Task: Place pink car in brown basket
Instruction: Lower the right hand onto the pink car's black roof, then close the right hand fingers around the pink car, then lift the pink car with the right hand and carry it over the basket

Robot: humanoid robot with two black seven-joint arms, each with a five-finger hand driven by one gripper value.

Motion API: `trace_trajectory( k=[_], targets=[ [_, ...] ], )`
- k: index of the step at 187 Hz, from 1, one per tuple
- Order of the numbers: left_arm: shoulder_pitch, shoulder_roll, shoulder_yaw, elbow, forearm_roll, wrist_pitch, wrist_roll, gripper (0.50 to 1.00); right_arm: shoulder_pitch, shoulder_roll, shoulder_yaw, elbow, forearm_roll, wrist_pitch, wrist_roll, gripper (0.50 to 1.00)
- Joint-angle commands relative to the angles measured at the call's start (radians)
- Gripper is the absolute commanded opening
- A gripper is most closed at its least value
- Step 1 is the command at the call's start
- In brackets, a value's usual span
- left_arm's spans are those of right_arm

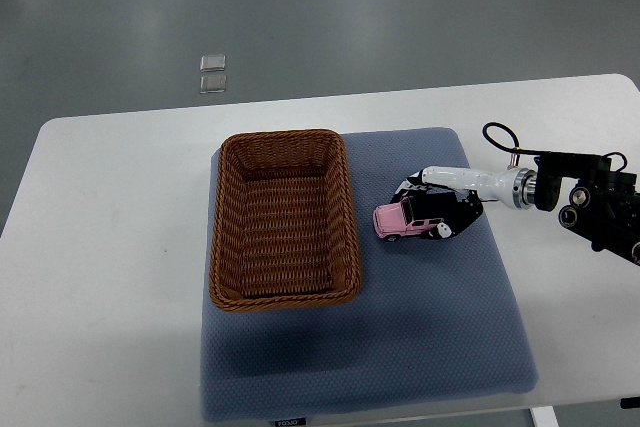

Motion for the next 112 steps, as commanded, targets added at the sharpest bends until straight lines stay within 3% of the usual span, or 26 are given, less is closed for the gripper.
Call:
trace_trajectory(
  k=[1,24,91,112],
  targets=[
    [0.0,0.0,0.0,0.0,0.0,0.0,0.0,1.0,0.0,0.0,0.001,0.0,0.002,0.0,0.002,0.59],
    [0.0,0.0,0.0,0.0,0.0,0.0,0.0,1.0,0.003,0.0,0.001,0.0,0.002,0.001,0.002,0.5],
    [0.0,0.0,0.0,0.0,0.0,0.0,0.0,1.0,0.018,-0.001,0.014,0.003,0.015,0.0,0.006,0.5],
    [0.0,0.0,0.0,0.0,0.0,0.0,0.0,1.0,0.02,-0.008,0.022,0.005,0.02,-0.002,0.065,0.5]
  ],
)
